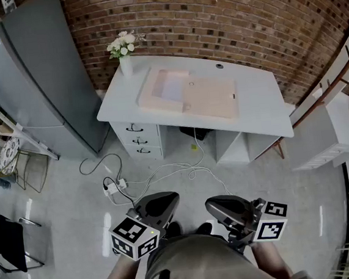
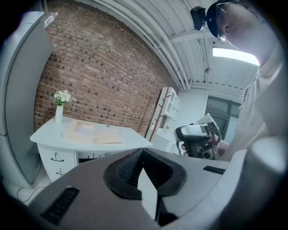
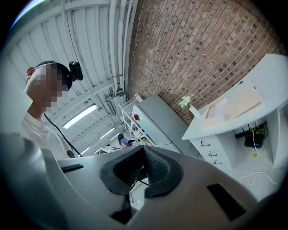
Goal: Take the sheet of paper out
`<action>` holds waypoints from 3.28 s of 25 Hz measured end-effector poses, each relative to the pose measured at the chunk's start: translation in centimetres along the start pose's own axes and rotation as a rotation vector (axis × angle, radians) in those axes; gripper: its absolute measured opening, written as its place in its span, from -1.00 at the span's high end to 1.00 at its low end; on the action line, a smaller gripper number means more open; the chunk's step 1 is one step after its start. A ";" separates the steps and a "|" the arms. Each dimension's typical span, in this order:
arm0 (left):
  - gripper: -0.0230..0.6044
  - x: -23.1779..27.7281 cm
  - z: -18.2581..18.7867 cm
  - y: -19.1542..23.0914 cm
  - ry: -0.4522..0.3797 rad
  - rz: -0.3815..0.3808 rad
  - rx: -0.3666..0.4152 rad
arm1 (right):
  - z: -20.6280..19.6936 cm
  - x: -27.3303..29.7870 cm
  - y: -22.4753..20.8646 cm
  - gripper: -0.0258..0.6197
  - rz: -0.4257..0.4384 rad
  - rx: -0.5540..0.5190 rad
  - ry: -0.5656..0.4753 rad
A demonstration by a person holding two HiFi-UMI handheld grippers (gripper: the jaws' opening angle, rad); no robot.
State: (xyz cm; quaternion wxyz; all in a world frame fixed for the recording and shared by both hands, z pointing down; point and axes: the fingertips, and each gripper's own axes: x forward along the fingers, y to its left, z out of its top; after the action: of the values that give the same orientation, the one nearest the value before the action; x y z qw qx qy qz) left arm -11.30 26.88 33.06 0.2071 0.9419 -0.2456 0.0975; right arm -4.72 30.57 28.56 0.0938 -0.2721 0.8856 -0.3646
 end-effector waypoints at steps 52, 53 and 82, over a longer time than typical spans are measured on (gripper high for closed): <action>0.88 20.3 5.8 -0.2 0.098 0.085 0.068 | 11.8 -8.3 -17.2 0.84 0.114 0.248 -0.068; 0.88 20.6 5.9 -0.2 0.100 0.089 0.068 | 11.9 -8.5 -17.5 0.84 0.113 0.252 -0.071; 0.88 27.8 10.6 8.5 0.094 -0.202 0.072 | 18.3 -2.6 -23.0 0.84 -0.204 0.089 -0.124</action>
State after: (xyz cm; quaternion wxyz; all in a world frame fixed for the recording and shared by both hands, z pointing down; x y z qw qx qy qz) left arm 9.20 3.79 34.42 0.1932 0.9631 -0.1360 0.1290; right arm 13.61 7.65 31.36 0.1227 -0.3784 0.8286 -0.3938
